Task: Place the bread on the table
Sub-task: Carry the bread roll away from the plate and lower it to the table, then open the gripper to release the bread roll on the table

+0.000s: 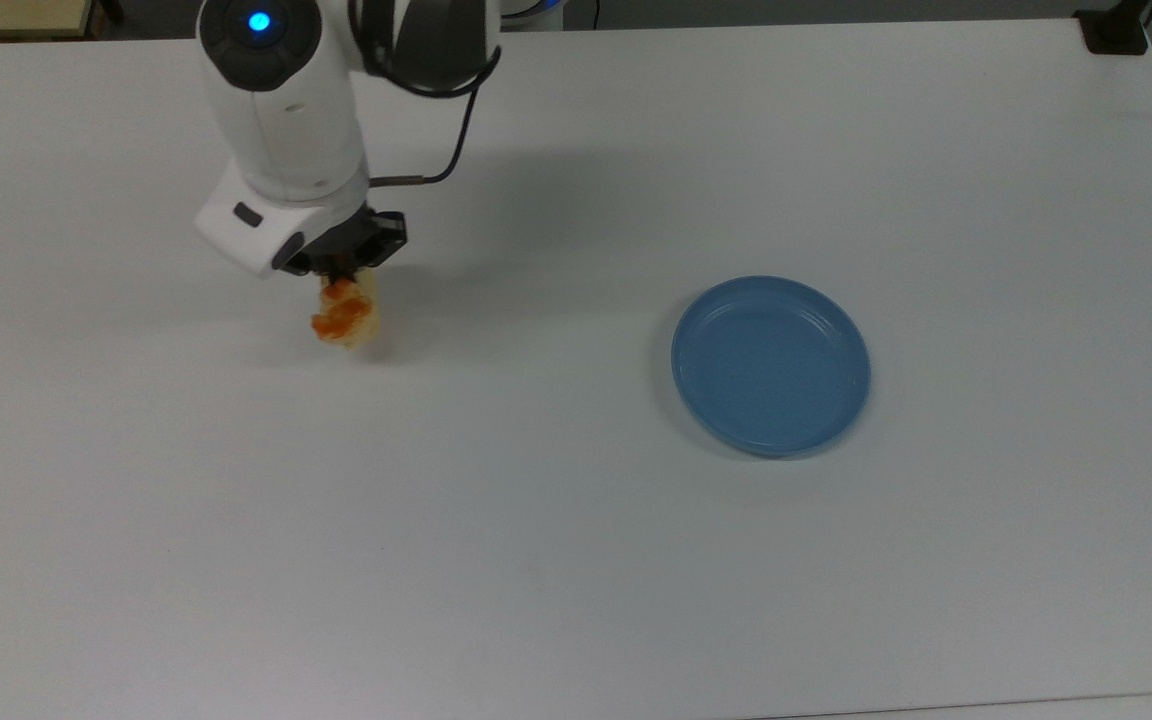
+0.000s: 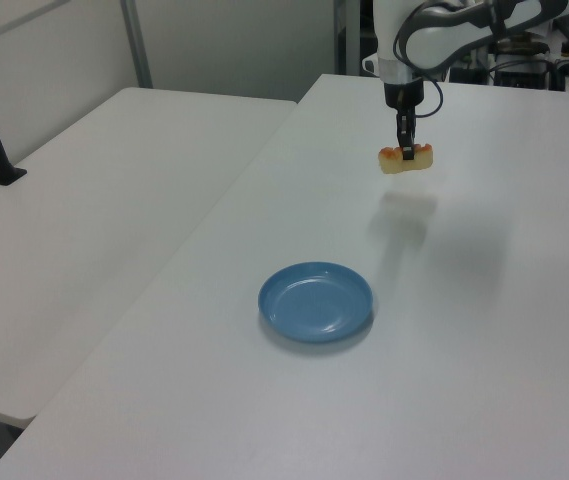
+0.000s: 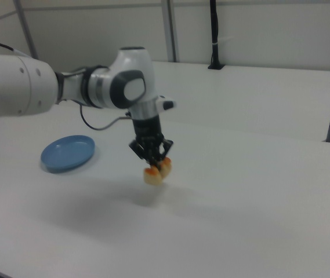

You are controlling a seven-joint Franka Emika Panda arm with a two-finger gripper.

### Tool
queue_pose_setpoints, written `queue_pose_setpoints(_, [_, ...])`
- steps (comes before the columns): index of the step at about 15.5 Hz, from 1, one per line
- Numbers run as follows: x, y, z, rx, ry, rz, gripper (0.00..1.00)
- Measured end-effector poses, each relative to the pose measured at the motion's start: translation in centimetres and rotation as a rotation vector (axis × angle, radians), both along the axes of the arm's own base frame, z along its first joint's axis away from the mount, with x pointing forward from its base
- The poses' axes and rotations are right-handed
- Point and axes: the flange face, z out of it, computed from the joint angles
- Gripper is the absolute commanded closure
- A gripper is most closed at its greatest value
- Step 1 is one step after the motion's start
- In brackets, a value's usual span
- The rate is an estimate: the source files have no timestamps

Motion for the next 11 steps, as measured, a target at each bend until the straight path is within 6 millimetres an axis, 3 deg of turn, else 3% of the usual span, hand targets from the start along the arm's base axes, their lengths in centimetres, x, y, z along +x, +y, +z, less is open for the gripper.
queue_pose_setpoints(6, [-1.2, -7.1, -4.9, -0.042, -0.106, 0.029, 0.85])
queue_pose_setpoints(7, [-1.3, -7.5, -5.5, -0.041, -0.118, 0.03, 0.65])
queue_pose_setpoints(8, [-1.4, -7.6, -6.1, -0.04, -0.121, 0.03, 0.16])
queue_pose_setpoints(9, [-1.4, -7.6, -6.5, -0.039, -0.12, 0.031, 0.01])
queue_pose_setpoints(11, [-1.4, -7.6, -6.6, -0.038, -0.12, 0.031, 0.0])
